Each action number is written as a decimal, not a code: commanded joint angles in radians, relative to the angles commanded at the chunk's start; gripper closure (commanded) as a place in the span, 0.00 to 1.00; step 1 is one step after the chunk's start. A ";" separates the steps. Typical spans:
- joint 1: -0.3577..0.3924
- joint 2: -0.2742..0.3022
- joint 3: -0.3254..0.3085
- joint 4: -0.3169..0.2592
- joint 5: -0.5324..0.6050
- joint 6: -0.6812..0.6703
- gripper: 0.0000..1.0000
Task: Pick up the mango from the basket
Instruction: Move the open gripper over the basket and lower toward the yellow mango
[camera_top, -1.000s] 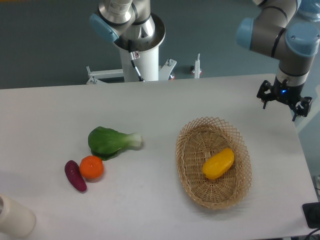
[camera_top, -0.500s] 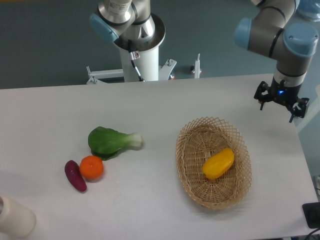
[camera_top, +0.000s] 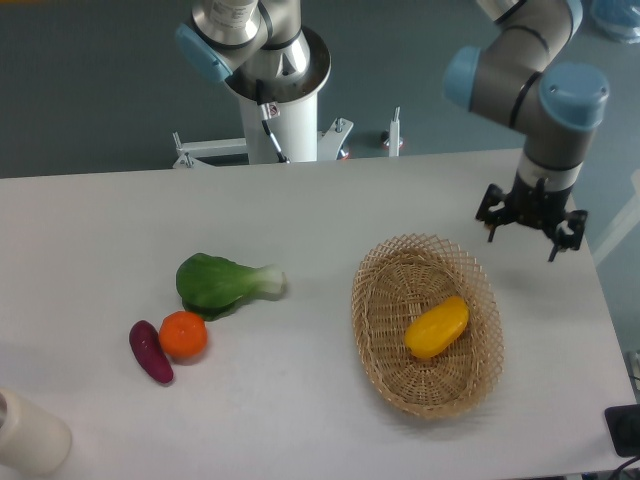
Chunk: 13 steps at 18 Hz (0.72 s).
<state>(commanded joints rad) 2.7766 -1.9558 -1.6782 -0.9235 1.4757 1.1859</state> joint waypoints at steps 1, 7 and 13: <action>-0.011 -0.002 0.000 0.000 0.002 -0.006 0.00; -0.083 -0.057 0.011 0.021 0.000 -0.031 0.00; -0.138 -0.067 0.008 0.020 0.000 -0.045 0.00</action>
<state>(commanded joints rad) 2.6386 -2.0233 -1.6705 -0.9035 1.4757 1.1413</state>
